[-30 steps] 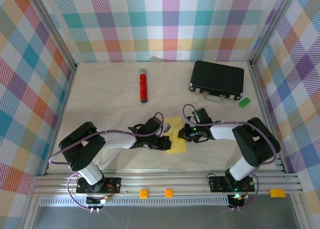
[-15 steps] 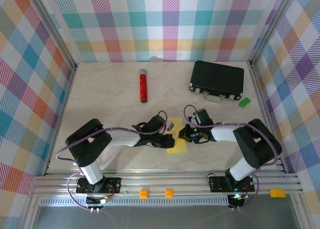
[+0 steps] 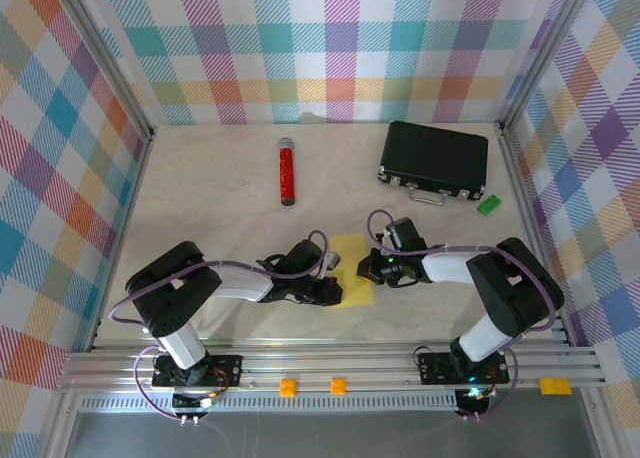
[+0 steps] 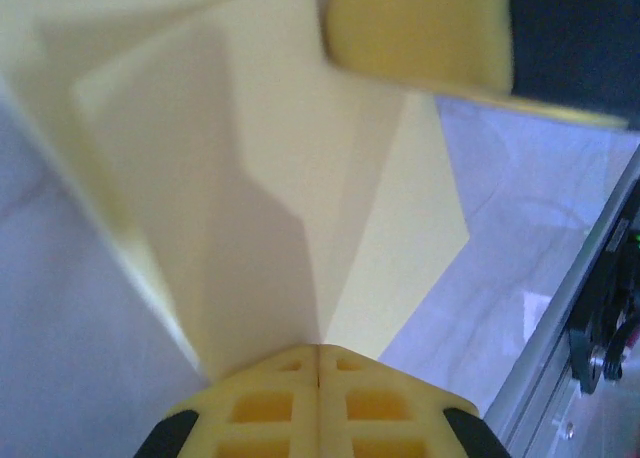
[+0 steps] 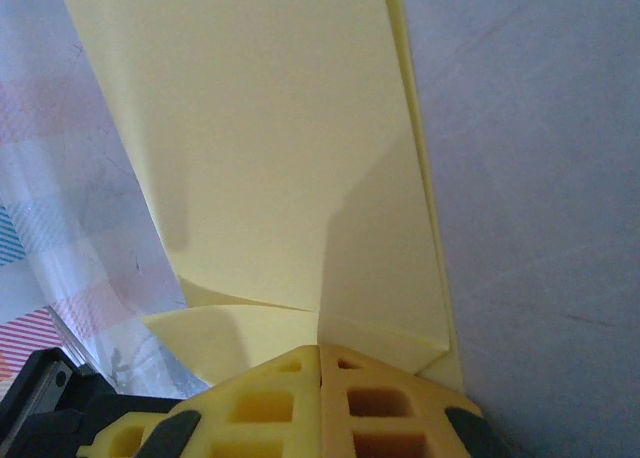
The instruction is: Fold a paper plane with a square sheet of paper (pick it up from the middle)
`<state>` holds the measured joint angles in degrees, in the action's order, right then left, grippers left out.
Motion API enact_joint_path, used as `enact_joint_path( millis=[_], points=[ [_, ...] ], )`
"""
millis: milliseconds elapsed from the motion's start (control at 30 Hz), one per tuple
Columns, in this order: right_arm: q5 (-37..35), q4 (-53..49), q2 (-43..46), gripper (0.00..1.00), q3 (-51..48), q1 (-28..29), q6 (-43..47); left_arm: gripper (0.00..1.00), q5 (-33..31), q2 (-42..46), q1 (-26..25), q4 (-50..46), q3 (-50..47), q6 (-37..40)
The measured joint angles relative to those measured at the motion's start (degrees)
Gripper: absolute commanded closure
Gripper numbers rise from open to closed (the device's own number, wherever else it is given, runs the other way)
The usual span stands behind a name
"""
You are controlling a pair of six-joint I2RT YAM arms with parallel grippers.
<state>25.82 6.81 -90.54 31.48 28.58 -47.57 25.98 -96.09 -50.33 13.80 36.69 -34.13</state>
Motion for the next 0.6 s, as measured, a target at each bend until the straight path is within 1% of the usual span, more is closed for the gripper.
enact_joint_path(
  millis=[300, 400, 500, 600],
  points=[
    [-0.02, -0.13, 0.04, 1.00, 0.00, 0.00, 0.02, 1.00, -0.09, 5.57, 0.00, -8.00, -1.29, 2.51],
    [-0.07, -0.22, 0.13, 1.00, 0.02, 0.00, 0.02, 1.00, -0.33, 7.61, 0.00, -8.37, -0.74, 2.43],
    [-0.07, -0.22, 0.11, 1.00, 0.02, 0.00, 0.02, 1.00, -0.92, 7.08, 0.00, -8.00, 1.73, 2.12],
    [-0.09, -0.35, 0.15, 1.00, 0.09, 0.00, 0.00, 1.00, -1.44, 3.80, 0.00, -6.58, 4.96, 1.95]
  ],
)
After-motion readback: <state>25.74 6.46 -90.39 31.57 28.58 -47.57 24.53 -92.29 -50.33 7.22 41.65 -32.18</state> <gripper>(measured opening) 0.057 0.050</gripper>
